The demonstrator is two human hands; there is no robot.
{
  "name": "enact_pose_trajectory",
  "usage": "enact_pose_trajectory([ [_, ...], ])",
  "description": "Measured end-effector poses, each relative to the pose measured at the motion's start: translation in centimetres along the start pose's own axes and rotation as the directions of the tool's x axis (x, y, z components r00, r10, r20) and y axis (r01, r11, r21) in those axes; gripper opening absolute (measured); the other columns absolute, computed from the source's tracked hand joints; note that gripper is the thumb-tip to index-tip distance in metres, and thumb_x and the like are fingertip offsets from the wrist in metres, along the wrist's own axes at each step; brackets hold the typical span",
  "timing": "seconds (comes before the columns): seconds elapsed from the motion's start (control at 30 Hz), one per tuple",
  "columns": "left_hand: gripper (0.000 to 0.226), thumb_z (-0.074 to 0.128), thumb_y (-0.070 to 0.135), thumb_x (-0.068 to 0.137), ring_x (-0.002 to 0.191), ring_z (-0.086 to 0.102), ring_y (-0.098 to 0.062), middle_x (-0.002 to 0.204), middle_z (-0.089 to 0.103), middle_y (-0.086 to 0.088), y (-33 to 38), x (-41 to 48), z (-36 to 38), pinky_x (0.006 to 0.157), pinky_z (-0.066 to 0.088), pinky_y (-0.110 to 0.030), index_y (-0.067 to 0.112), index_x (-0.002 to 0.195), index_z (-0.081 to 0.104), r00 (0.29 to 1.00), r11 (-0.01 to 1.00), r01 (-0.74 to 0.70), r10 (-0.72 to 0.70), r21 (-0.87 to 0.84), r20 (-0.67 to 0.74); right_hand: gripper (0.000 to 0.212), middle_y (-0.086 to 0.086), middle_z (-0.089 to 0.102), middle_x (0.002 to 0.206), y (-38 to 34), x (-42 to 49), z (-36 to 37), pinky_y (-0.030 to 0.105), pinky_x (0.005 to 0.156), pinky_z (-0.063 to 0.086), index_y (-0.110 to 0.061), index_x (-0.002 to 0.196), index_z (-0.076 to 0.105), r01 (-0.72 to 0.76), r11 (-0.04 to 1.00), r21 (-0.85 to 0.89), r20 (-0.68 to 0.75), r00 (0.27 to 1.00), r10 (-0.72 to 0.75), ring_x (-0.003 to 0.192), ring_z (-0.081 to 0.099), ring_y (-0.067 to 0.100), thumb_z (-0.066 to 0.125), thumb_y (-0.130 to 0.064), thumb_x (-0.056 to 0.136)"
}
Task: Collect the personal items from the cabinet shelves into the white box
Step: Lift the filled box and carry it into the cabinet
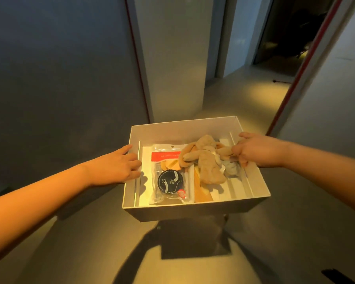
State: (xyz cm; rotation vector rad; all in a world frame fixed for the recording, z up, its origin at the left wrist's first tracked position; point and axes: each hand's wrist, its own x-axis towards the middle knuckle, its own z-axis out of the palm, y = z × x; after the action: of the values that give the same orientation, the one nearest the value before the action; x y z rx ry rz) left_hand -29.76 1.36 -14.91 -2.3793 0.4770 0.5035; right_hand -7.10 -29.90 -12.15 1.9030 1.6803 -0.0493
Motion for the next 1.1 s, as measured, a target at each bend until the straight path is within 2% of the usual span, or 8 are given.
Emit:
enact_pose_trajectory([
  [0.17,0.044,0.048,0.018,0.095,0.130,0.033,-0.026,0.139,0.040,-0.006,-3.4,-3.0,3.8,0.109,-0.004,-0.052,0.022,0.137,0.036,0.997,0.997,0.070,-0.070,-0.020,0.031,0.023,-0.009,0.056,0.116,1.1,7.3,-3.1,0.033,0.101,0.029,-0.030,0.098,0.063,0.091,0.993,-0.073,-0.109,0.989,-0.099,0.108,0.051,0.013,0.048,-0.016,0.088],
  [0.6,0.040,0.049,0.018,0.095,0.125,0.037,-0.024,0.133,0.043,-0.004,-2.6,-6.9,6.4,0.111,0.003,-0.053,0.023,0.133,0.038,0.896,0.906,0.397,-0.349,-0.143,0.276,0.025,-0.010,0.058,0.118,5.6,21.6,-8.7,0.030,0.105,0.026,-0.028,0.114,0.061,0.361,0.899,-0.248,-0.213,0.885,-0.413,0.107,0.049,0.009,0.049,-0.022,0.092],
  [0.67,0.040,0.059,0.016,0.089,0.118,0.045,-0.025,0.125,0.051,-0.006,-2.0,-7.3,5.8,0.109,0.012,-0.055,0.022,0.127,0.048,0.894,0.889,0.426,-0.385,-0.169,0.228,0.024,-0.010,0.058,0.116,6.1,23.4,-9.5,0.030,0.103,0.026,-0.028,0.112,0.061,0.410,0.870,-0.274,-0.238,0.848,-0.474,0.106,0.050,0.009,0.049,-0.022,0.092],
  [0.73,0.043,0.082,0.015,0.065,0.096,0.061,-0.026,0.101,0.065,-0.007,-1.3,-7.8,5.0,0.098,0.036,-0.055,0.019,0.104,0.065,0.907,0.893,0.419,-0.407,-0.164,0.103,0.023,-0.011,0.057,0.116,6.2,25.1,-10.2,0.030,0.101,0.027,-0.029,0.107,0.063,0.451,0.830,-0.327,-0.248,0.807,-0.536,0.107,0.050,0.009,0.047,-0.021,0.092],
  [0.8,0.043,0.088,0.015,0.055,0.085,0.064,-0.025,0.089,0.067,-0.006,-0.5,-8.2,4.4,0.091,0.043,-0.053,0.018,0.094,0.068,0.875,0.852,0.484,-0.465,-0.199,0.134,0.022,-0.011,0.056,0.117,6.1,26.5,-10.8,0.027,0.096,0.027,-0.030,0.102,0.064,0.492,0.786,-0.375,-0.244,0.765,-0.596,0.106,0.050,0.010,0.046,-0.021,0.092],
  [0.87,0.036,0.074,0.014,0.075,0.101,0.058,-0.026,0.104,0.062,-0.007,1.1,-8.4,4.4,0.102,0.031,-0.054,0.018,0.108,0.061,0.832,0.811,0.549,-0.510,-0.202,0.216,0.020,-0.011,0.055,0.116,5.5,27.8,-11.4,0.023,0.088,0.024,-0.031,0.096,0.064,0.542,0.728,-0.421,-0.230,0.712,-0.663,0.104,0.048,0.009,0.048,-0.021,0.092],
  [0.97,0.035,0.050,0.014,0.092,0.118,0.042,-0.028,0.123,0.050,-0.008,3.2,-9.3,4.4,0.109,0.011,-0.054,0.018,0.126,0.046,0.737,0.734,0.644,-0.520,-0.214,0.432,0.022,-0.012,0.053,0.122,4.0,29.5,-12.4,0.024,0.096,0.025,-0.032,0.100,0.065,0.599,0.656,-0.460,-0.205,0.647,-0.734,0.111,0.047,0.009,0.049,-0.019,0.092],
  [1.1,0.035,0.043,0.015,0.094,0.120,0.037,-0.027,0.126,0.045,-0.008,6.1,-11.3,3.3,0.110,0.009,-0.054,0.019,0.129,0.041,0.646,0.666,0.712,-0.501,-0.220,0.576,0.025,-0.011,0.050,0.129,0.7,31.3,-13.9,0.027,0.105,0.023,-0.033,0.110,0.062,0.642,0.561,-0.523,-0.167,0.568,-0.806,0.118,0.044,0.010,0.050,-0.021,0.093],
])
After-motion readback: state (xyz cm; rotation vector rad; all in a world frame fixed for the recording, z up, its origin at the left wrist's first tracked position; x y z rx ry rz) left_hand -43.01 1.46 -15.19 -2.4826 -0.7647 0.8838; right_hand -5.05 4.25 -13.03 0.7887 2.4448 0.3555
